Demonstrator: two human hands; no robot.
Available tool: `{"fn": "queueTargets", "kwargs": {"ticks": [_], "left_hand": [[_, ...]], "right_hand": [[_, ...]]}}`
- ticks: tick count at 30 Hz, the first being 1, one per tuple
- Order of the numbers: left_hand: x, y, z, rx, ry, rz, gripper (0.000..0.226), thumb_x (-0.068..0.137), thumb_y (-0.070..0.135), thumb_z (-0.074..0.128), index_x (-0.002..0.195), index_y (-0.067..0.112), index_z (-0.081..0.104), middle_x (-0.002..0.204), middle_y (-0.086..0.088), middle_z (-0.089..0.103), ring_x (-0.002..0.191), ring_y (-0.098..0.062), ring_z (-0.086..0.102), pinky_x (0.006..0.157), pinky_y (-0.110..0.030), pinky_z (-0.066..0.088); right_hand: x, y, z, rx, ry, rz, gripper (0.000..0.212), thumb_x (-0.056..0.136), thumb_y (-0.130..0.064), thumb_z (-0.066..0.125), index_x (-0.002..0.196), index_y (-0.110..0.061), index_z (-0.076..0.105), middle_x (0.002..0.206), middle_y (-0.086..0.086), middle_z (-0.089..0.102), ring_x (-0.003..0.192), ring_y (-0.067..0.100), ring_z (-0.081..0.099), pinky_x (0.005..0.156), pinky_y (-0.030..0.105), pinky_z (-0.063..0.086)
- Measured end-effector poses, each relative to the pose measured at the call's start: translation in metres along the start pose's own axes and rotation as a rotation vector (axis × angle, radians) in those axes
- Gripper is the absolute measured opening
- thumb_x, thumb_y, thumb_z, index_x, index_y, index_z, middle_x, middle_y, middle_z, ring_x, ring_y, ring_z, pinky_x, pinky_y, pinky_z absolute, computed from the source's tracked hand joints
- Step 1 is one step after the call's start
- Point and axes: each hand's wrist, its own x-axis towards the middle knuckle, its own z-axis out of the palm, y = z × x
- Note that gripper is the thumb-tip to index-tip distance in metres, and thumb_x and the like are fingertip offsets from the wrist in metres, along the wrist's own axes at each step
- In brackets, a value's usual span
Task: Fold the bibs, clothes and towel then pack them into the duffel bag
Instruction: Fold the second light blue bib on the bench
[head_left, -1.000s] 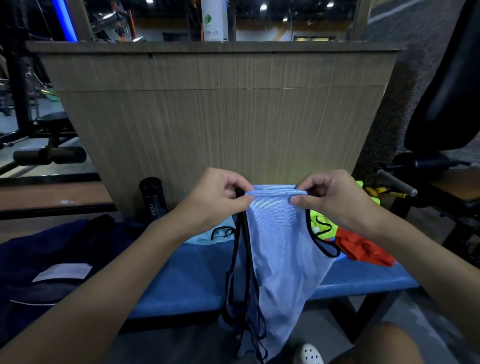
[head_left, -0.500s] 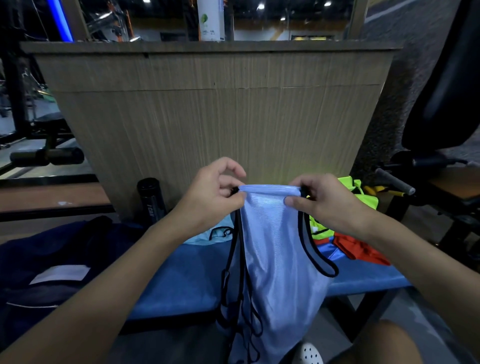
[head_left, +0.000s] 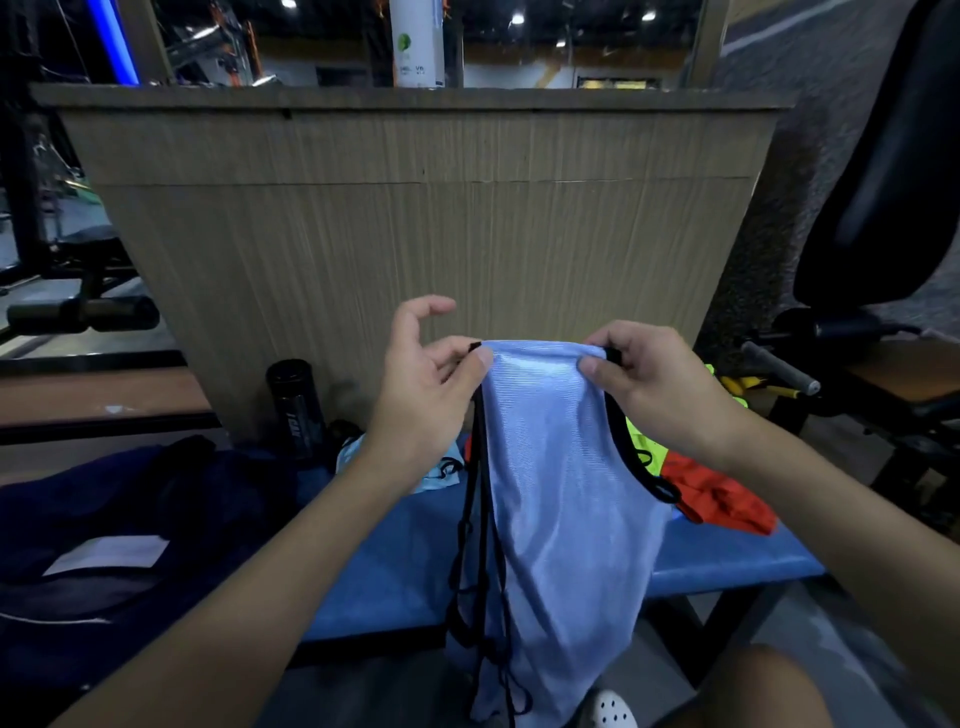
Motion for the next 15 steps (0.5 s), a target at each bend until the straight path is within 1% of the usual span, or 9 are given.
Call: {"fn": "queueTargets", "kwargs": {"ticks": [2, 4, 7, 8, 9, 11, 12, 14, 15], "left_hand": [[-0.005, -0.004, 0.007, -0.017, 0.003, 0.012, 0.045, 0.094, -0.001, 0.062, 0.121, 0.027, 0.039, 0.089, 0.002, 0.072, 0.079, -0.013, 0.062, 0.078, -0.031, 0.052], [-0.011, -0.008, 0.012, -0.018, 0.022, 0.006, 0.050, 0.093, -0.002, 0.063, 0.126, 0.024, 0.037, 0.085, 0.002, 0.073, 0.078, -0.012, 0.063, 0.081, -0.031, 0.054], [-0.013, -0.008, 0.015, -0.019, 0.062, 0.022, 0.046, 0.093, 0.001, 0.063, 0.121, 0.027, 0.037, 0.083, -0.016, 0.072, 0.077, -0.022, 0.063, 0.084, -0.049, 0.055], [-0.011, -0.006, 0.015, -0.016, 0.058, 0.026, 0.045, 0.093, 0.001, 0.064, 0.118, 0.028, 0.038, 0.084, -0.022, 0.070, 0.075, -0.025, 0.061, 0.083, -0.053, 0.053], [-0.009, -0.004, 0.015, -0.008, 0.048, 0.029, 0.044, 0.093, 0.001, 0.064, 0.116, 0.028, 0.038, 0.083, -0.023, 0.069, 0.074, -0.026, 0.060, 0.080, -0.054, 0.053], [-0.006, 0.000, 0.015, 0.006, -0.004, 0.031, 0.045, 0.092, -0.001, 0.064, 0.115, 0.027, 0.037, 0.084, -0.024, 0.069, 0.072, -0.031, 0.061, 0.082, -0.053, 0.053], [-0.006, 0.002, 0.016, 0.009, -0.043, 0.030, 0.045, 0.092, -0.001, 0.064, 0.116, 0.026, 0.037, 0.087, -0.027, 0.069, 0.073, -0.039, 0.062, 0.085, -0.057, 0.053], [-0.005, 0.005, 0.017, 0.010, -0.111, 0.029, 0.046, 0.092, 0.000, 0.064, 0.116, 0.027, 0.036, 0.090, -0.032, 0.066, 0.083, -0.054, 0.061, 0.087, -0.065, 0.050], [-0.005, 0.005, 0.017, 0.006, -0.129, 0.029, 0.046, 0.092, 0.001, 0.065, 0.116, 0.027, 0.036, 0.090, -0.033, 0.066, 0.084, -0.055, 0.060, 0.086, -0.065, 0.050]], "right_hand": [[0.000, -0.001, -0.001, 0.015, 0.034, -0.016, 0.017, 0.096, -0.011, 0.058, 0.081, -0.017, 0.062, 0.073, 0.005, 0.063, 0.063, 0.009, 0.050, 0.062, 0.027, 0.041], [0.000, -0.003, -0.002, 0.003, 0.043, -0.041, 0.017, 0.096, -0.011, 0.059, 0.081, -0.018, 0.061, 0.072, 0.003, 0.062, 0.062, 0.008, 0.048, 0.061, 0.028, 0.039], [-0.002, 0.001, -0.006, -0.032, 0.029, -0.042, 0.013, 0.096, -0.012, 0.059, 0.084, -0.016, 0.063, 0.077, 0.008, 0.067, 0.067, 0.017, 0.058, 0.067, 0.037, 0.047], [-0.002, 0.004, -0.008, -0.044, 0.025, -0.035, 0.011, 0.096, -0.013, 0.059, 0.085, -0.015, 0.064, 0.080, 0.009, 0.068, 0.071, 0.022, 0.062, 0.071, 0.040, 0.049], [-0.003, 0.005, -0.010, -0.066, 0.018, -0.035, 0.011, 0.095, -0.013, 0.060, 0.086, -0.016, 0.064, 0.080, 0.008, 0.069, 0.073, 0.022, 0.063, 0.072, 0.042, 0.050], [-0.004, 0.002, -0.013, -0.101, -0.019, -0.063, 0.005, 0.092, -0.016, 0.065, 0.087, -0.018, 0.065, 0.080, 0.001, 0.068, 0.071, 0.014, 0.061, 0.073, 0.039, 0.050], [-0.005, -0.002, -0.013, -0.106, -0.050, -0.080, 0.005, 0.089, -0.020, 0.069, 0.093, -0.018, 0.066, 0.085, -0.003, 0.068, 0.077, 0.011, 0.062, 0.077, 0.034, 0.051], [-0.005, -0.008, -0.013, -0.150, -0.109, -0.098, 0.027, 0.086, -0.029, 0.072, 0.110, -0.019, 0.065, 0.100, -0.009, 0.068, 0.093, 0.005, 0.063, 0.089, 0.023, 0.049], [-0.004, -0.011, -0.012, -0.187, -0.126, -0.117, 0.028, 0.088, -0.029, 0.070, 0.113, -0.018, 0.066, 0.101, -0.007, 0.069, 0.094, 0.006, 0.063, 0.091, 0.025, 0.049]]}}
